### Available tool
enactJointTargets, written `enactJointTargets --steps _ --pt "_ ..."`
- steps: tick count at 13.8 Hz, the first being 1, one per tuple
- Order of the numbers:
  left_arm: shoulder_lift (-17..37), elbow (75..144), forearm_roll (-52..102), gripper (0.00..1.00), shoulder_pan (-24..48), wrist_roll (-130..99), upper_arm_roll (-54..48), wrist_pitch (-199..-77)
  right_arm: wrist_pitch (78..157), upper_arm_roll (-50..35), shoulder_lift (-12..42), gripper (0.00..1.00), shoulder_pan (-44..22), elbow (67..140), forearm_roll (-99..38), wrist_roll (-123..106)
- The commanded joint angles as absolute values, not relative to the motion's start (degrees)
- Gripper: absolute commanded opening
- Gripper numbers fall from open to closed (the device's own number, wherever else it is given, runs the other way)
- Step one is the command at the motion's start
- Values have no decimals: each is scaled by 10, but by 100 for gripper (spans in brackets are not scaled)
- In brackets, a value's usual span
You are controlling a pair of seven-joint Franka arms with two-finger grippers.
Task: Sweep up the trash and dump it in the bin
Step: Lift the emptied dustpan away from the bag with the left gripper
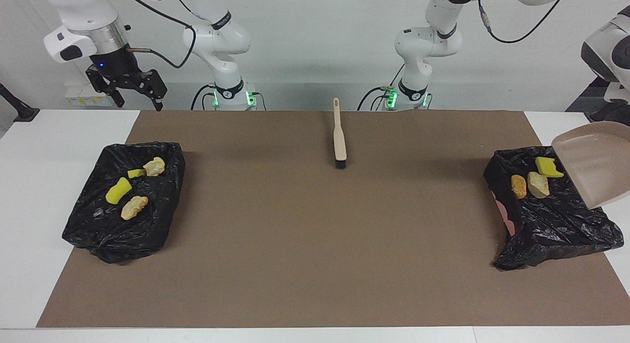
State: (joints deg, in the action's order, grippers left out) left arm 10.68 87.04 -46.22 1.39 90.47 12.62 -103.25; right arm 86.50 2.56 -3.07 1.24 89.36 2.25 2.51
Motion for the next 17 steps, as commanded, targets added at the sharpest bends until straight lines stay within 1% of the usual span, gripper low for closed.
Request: enactJointTargets --steps 1,4,5,7,9,10,13,16,17 --pt "83 895 -391 0 19 804 92 -955 867 16 -43 100 21 908 13 34" --pt "31 972 -277 0 34 612 48 -936 866 16 -43 100 22 908 13 34" --pt "22 993 -246 0 36 538 31 -938 866 16 -43 100 22 908 13 34" --pt "24 1015 -190 0 35 398 -19 -945 866 16 -43 100 22 908 13 34" --pt "32 1028 -138 0 40 269 -51 -992 866 16 -43 100 21 908 13 34" --pt "40 1034 -124 0 44 212 -71 -1011 866 16 -43 100 22 908 13 34" --pt "97 1033 -114 0 47 32 -142 -1079 865 16 -43 100 22 908 13 34" --pt "148 1025 -61 0 47 -93 -190 -1168 866 16 -43 100 22 908 13 34" --pt "161 1020 -58 0 47 -146 -209 -1180 865 16 -43 100 22 908 13 34"
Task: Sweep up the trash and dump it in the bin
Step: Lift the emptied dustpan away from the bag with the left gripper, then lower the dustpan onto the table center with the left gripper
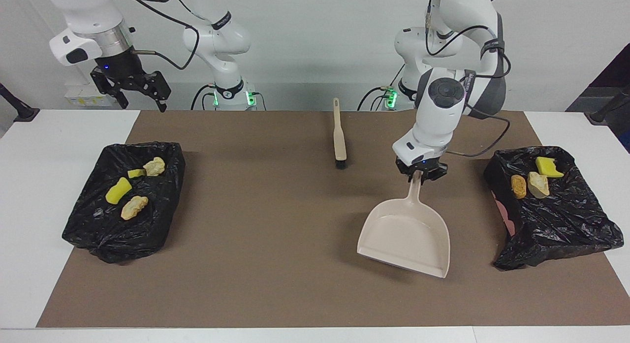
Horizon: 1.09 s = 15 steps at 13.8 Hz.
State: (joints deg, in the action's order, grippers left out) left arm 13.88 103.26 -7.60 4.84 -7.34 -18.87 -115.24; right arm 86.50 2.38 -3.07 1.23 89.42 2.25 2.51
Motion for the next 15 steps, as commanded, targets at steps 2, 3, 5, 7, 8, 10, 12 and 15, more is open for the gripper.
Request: enactJointTargets --steps 2,3,5,7,8,10,12,15 --pt "184 1009 -65 0 52 -232 -236 -1194 865 16 -43 100 22 908 13 34" --pt "192 1005 -65 0 54 -276 -243 -1205 866 16 -43 100 22 908 13 34" --pt "194 1004 -65 0 54 -324 -254 -1211 866 16 -43 100 22 908 13 34" --pt "212 989 -64 0 77 -349 -254 -1210 865 16 -43 100 22 908 13 34" --pt "219 967 -62 0 80 -353 -255 -1208 866 16 -43 100 22 908 13 34" --pt "230 956 -60 0 90 -359 -254 -1209 866 16 -43 100 22 908 13 34" --pt "239 949 -62 0 99 -361 -254 -1204 865 16 -43 100 22 908 13 34" --pt "273 913 -64 0 123 -364 -253 -1199 866 16 -43 100 22 908 13 34"
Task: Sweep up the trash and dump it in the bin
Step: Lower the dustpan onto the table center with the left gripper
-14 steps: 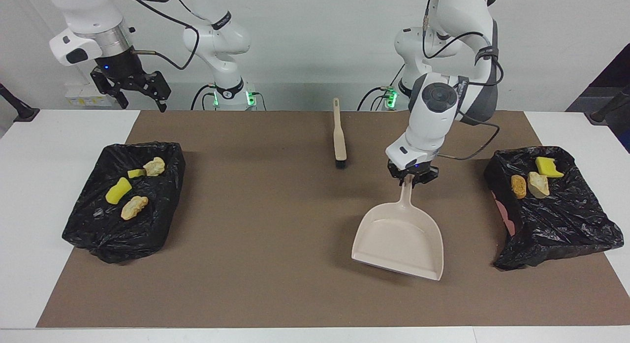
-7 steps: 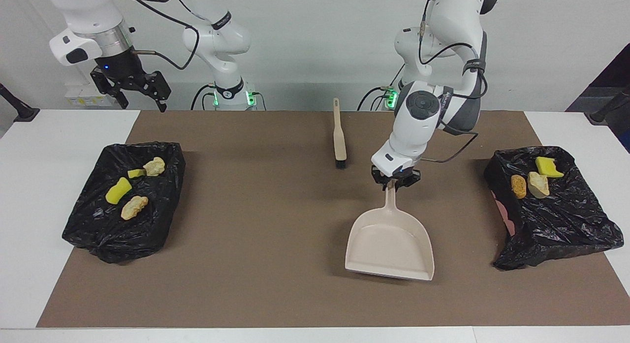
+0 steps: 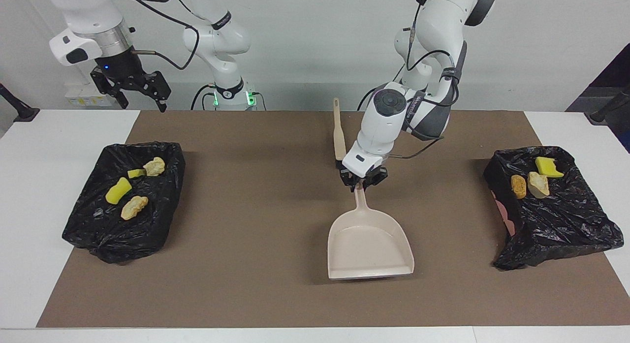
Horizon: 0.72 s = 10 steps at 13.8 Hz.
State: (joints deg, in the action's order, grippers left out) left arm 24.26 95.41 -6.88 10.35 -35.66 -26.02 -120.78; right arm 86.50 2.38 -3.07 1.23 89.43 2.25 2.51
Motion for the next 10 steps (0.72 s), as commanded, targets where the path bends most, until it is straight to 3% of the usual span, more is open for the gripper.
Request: enactJointTargets --steps 1,8,9,10 --pt "276 913 -66 0 127 -364 -253 -1198 866 16 -43 100 21 908 13 34" --pt "274 936 -75 0 137 -364 -250 -1137 866 16 -43 100 22 908 13 34" --pt "272 936 -75 6 138 -365 -250 -1124 865 16 -43 100 22 908 13 34" --pt "272 936 -75 24 139 -366 -249 -1116 866 16 -43 100 22 908 13 34"
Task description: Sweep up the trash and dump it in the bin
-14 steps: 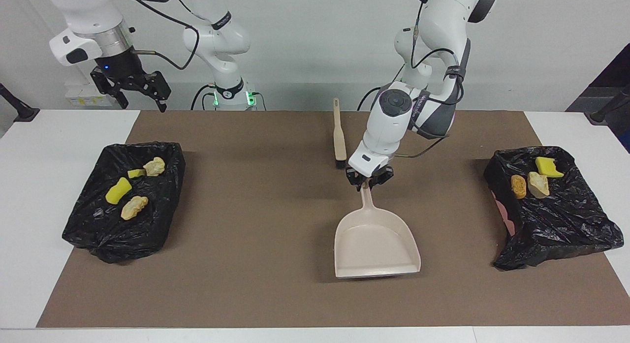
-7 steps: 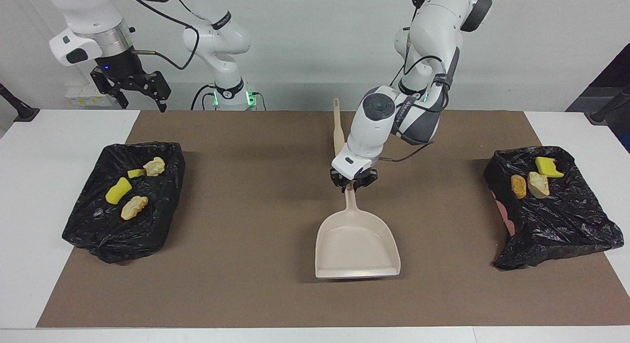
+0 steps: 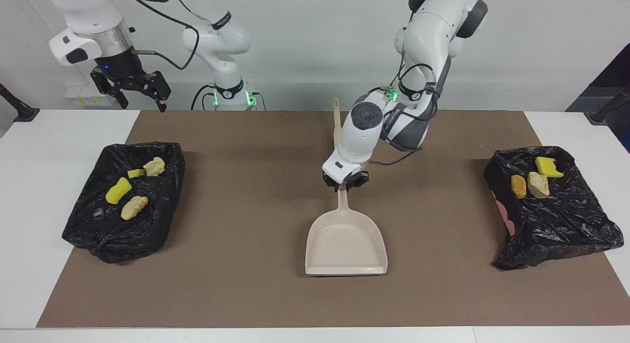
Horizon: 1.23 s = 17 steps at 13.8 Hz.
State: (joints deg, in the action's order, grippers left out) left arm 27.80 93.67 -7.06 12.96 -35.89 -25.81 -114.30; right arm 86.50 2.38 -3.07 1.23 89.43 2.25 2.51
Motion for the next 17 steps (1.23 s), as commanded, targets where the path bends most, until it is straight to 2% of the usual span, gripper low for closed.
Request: enactJointTargets --steps 1,2,3,4,8,14,17 --pt "272 936 -76 51 140 -366 -249 -1111 865 16 -43 100 21 908 13 34" --pt "270 935 -81 68 141 -366 -247 -1110 866 16 -43 100 22 908 13 34" --pt "261 936 -103 79 137 -360 -247 -1109 866 16 -43 100 22 908 13 34" --pt "247 939 -118 100 136 -357 -242 -1107 866 16 -43 100 22 908 13 34" --pt "163 977 -117 100 138 -299 -186 -1082 865 16 -43 100 22 908 13 34" --pt "35 980 -50 100 137 -85 -71 -1000 865 16 -43 100 22 908 13 34" --pt "-2 967 -44 100 136 8 -20 -960 863 16 -43 100 22 907 13 33"
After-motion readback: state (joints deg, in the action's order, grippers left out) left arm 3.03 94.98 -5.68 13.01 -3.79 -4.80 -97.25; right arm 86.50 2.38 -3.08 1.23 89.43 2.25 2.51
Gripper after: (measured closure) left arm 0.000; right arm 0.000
